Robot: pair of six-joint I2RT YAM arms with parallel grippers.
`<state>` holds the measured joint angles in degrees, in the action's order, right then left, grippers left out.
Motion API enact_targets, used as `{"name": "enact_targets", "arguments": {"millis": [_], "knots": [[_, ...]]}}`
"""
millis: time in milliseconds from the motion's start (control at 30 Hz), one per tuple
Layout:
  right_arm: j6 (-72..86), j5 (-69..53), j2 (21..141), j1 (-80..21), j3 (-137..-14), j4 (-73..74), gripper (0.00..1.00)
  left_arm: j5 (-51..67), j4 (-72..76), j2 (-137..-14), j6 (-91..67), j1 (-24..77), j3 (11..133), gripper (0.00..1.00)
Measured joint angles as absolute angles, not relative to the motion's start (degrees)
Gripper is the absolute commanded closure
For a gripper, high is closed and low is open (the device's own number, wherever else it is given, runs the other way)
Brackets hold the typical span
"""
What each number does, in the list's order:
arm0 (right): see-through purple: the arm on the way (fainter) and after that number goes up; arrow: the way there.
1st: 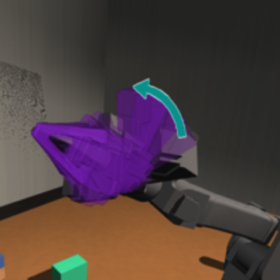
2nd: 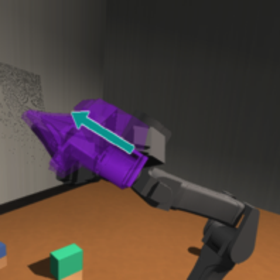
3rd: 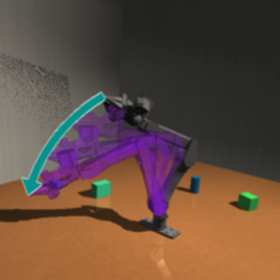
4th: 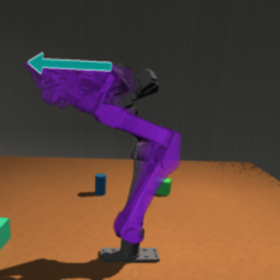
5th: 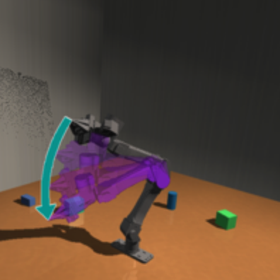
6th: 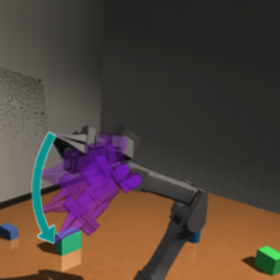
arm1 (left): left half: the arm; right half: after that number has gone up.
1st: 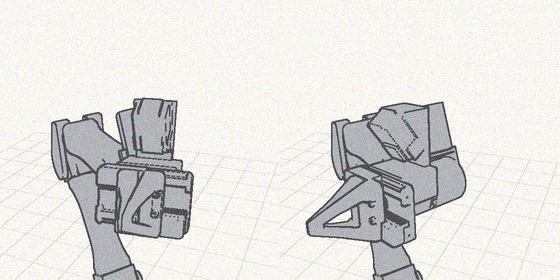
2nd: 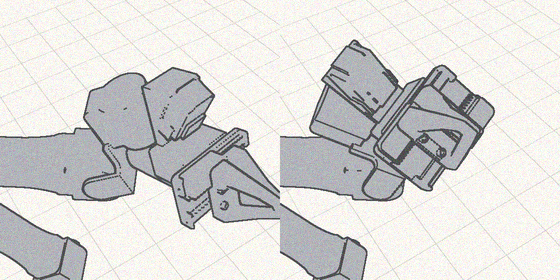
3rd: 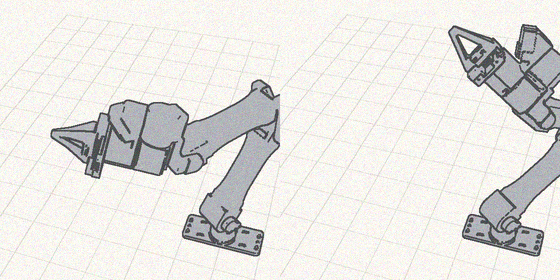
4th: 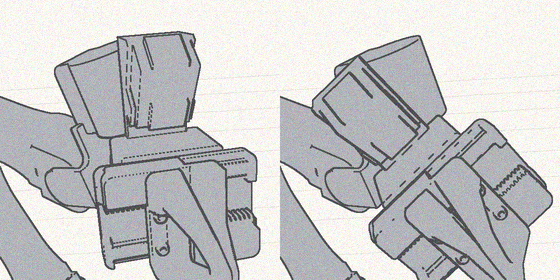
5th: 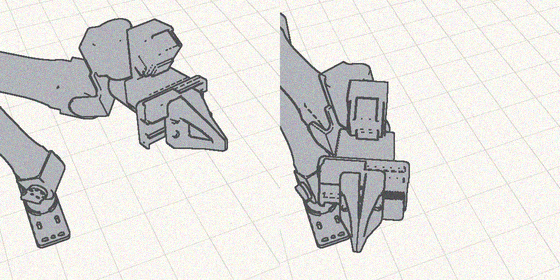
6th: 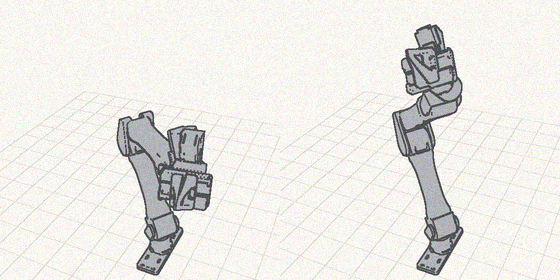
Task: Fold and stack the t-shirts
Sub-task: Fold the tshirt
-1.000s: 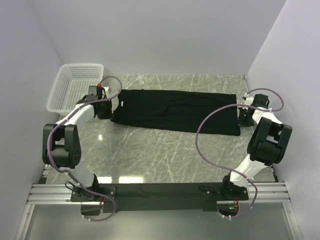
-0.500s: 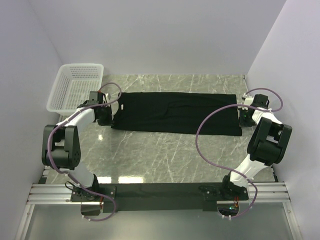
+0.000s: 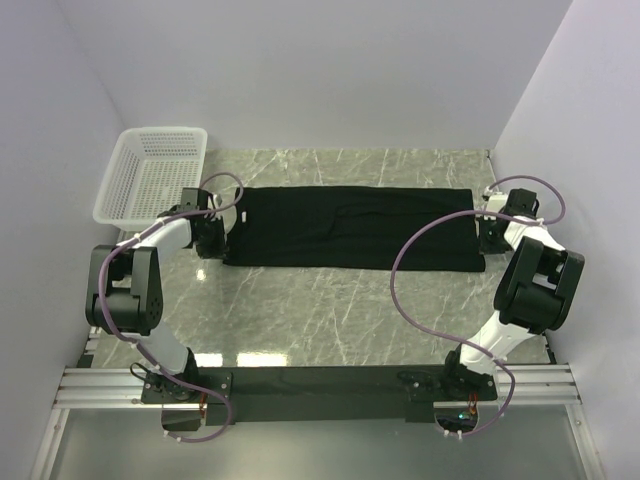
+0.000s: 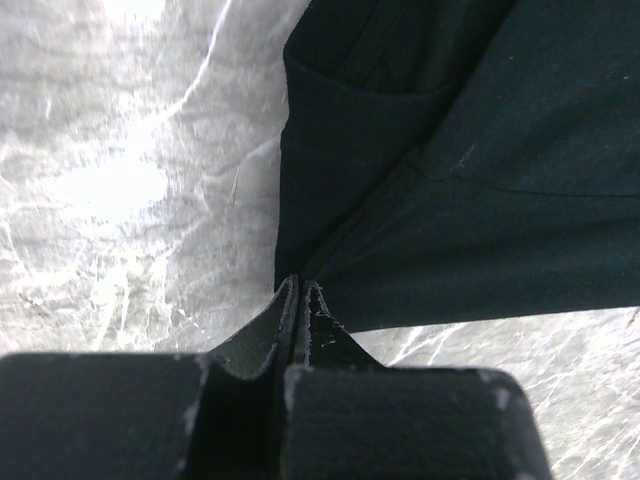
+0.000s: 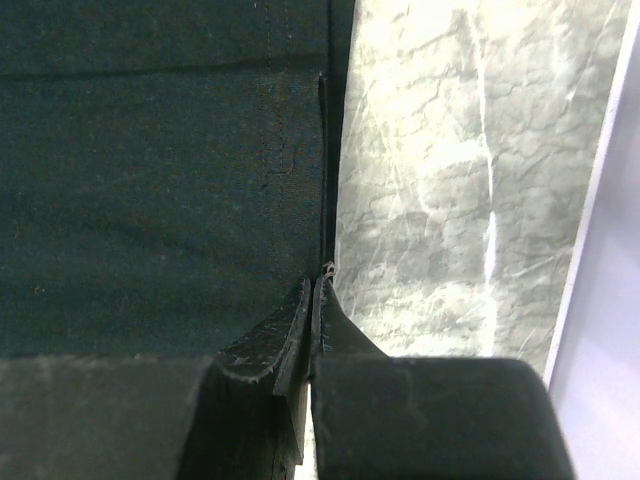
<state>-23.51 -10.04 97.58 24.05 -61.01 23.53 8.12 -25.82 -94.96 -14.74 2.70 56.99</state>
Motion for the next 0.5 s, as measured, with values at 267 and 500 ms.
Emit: {"name": "enact_targets", "arguments": {"millis": [267, 500], "knots": [[-23.46, -8.73, 97.51, 24.05, -59.92, 23.31, 0.98, 7.09, -26.39, -94.96, -16.29, 2.7, 56.45, 0.97], [-23.7, -6.96, 97.47, 24.32, -59.92, 22.83, 0.55, 5.1, -26.57, -94.72, -17.23, 2.68, 56.34, 0.63]]}}
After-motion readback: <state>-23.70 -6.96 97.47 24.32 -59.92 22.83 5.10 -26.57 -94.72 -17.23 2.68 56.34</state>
